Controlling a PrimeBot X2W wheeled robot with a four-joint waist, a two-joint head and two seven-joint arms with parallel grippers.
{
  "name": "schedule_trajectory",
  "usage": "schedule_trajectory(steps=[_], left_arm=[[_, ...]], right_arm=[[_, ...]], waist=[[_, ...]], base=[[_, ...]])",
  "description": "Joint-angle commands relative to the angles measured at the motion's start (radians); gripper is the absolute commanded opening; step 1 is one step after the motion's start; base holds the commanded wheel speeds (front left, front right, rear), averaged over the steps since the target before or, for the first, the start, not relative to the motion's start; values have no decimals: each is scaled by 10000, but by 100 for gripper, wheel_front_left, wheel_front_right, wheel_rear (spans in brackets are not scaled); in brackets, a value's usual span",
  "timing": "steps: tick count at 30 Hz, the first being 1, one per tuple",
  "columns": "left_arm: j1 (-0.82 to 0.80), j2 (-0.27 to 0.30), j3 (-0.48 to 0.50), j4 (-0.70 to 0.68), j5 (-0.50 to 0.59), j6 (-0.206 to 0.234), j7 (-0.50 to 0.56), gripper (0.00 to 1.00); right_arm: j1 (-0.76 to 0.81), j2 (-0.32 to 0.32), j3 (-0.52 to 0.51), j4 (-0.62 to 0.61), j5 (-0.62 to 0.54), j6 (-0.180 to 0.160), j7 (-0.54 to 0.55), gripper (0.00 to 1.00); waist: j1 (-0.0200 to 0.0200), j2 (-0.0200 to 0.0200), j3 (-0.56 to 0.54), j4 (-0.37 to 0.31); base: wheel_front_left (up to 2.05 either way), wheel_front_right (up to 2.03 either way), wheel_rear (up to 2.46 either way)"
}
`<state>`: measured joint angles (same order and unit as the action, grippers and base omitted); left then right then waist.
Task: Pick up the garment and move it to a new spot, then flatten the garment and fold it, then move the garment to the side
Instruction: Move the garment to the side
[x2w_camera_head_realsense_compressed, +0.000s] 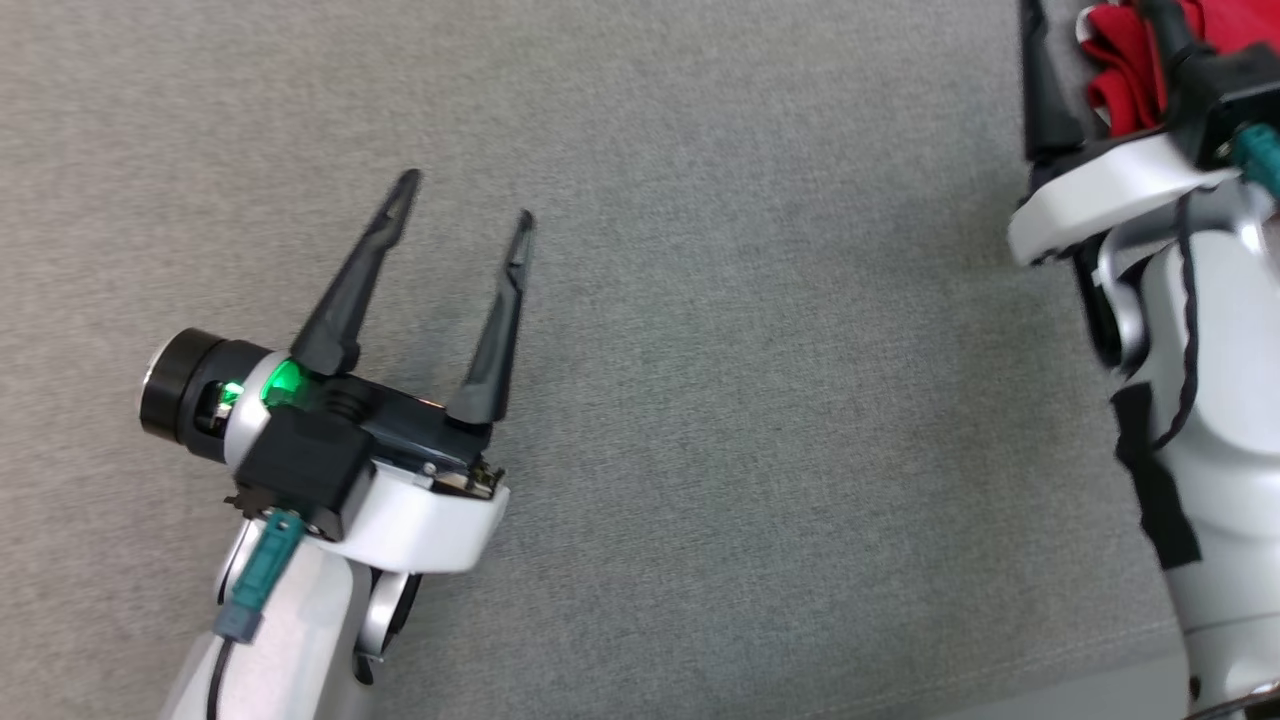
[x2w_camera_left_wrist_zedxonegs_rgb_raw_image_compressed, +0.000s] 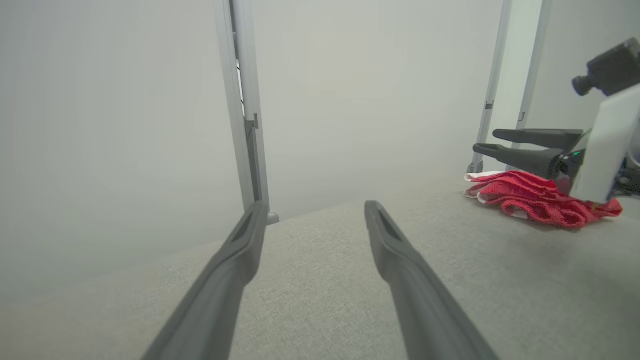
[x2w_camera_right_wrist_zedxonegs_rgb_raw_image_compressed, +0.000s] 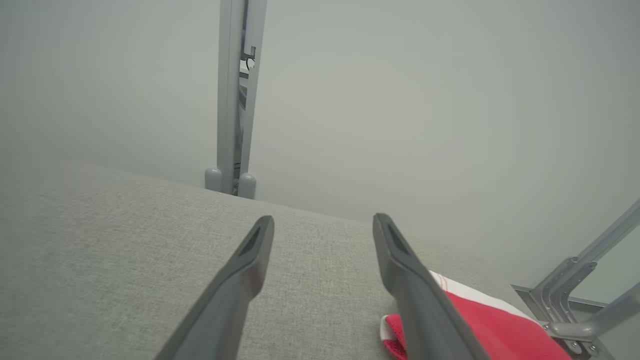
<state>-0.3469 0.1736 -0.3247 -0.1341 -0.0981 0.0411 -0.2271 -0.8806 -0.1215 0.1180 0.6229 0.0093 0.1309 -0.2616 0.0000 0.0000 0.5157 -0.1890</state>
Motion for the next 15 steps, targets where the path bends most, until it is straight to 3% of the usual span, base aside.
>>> schedule_trajectory(steps=[1,8,15], left_arm=[[58,-30,106,73,-121,91,-56,100],[352,-502,673,1161,-975,329,-304,100],[803,-826,1337,1801,-1416,579,-385,100]], right_arm=[[204,-12,45,-64,196,0,-53,100],[1767,207,437,-1265,1426,0,-53,100],[3787,249,285,-3016,1878,0,-53,100]], waist=[[0,0,-297,281],[0,0,-1249,990],[0,0,-2276,1320]], base=[[0,0,0],[0,0,0],[0,0,0]])
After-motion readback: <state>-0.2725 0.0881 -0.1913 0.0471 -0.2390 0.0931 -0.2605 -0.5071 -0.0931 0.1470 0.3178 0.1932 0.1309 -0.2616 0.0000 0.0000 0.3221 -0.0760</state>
